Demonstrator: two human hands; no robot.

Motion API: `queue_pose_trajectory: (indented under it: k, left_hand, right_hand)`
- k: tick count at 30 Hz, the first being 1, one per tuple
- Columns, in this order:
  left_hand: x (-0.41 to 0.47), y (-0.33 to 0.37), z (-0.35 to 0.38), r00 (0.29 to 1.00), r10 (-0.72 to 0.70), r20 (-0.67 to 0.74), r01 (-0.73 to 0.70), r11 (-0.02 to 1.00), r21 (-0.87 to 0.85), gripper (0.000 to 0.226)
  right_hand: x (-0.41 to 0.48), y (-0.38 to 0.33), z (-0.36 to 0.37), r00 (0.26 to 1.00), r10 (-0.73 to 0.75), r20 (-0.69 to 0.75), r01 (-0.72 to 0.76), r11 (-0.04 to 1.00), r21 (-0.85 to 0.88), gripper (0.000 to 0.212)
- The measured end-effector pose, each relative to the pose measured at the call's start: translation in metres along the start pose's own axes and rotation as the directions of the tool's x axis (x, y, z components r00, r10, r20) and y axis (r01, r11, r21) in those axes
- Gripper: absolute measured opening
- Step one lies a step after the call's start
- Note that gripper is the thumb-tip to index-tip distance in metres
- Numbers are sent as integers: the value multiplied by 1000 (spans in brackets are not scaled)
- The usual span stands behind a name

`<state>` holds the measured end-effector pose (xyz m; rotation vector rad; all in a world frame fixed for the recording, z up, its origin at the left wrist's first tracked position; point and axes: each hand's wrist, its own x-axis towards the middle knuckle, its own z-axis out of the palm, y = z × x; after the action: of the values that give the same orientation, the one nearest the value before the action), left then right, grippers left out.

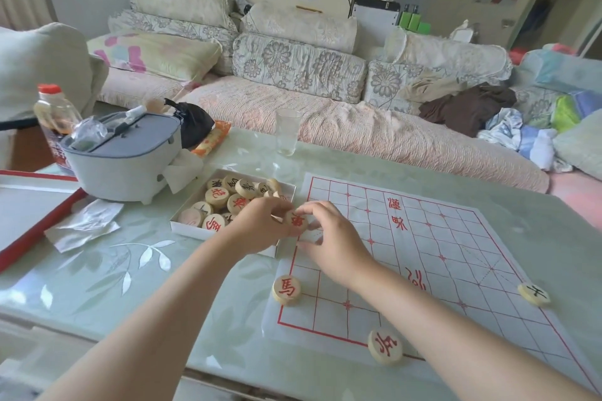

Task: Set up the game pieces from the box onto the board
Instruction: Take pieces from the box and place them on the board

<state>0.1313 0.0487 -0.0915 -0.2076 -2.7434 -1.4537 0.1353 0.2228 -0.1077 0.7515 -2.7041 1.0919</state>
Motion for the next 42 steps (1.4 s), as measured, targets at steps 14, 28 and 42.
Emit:
queue_pose_trajectory:
  k: [14, 28, 42]
  left_hand:
    - [14, -42, -28, 984, 54, -170, 68, 765, 640, 46]
    - [28, -70, -47, 994, -28, -104, 79, 843, 533, 36]
    - [29, -67, -43, 992, -20, -122, 82, 847, 525, 23]
  right_hand:
    - [99, 46, -7, 949, 303, -84, -309, 948, -72, 26]
    - [212, 116, -1, 901, 400, -170, -433, 855, -286, 24]
    - [188, 69, 23, 970, 242, -41, -243, 931, -273, 15]
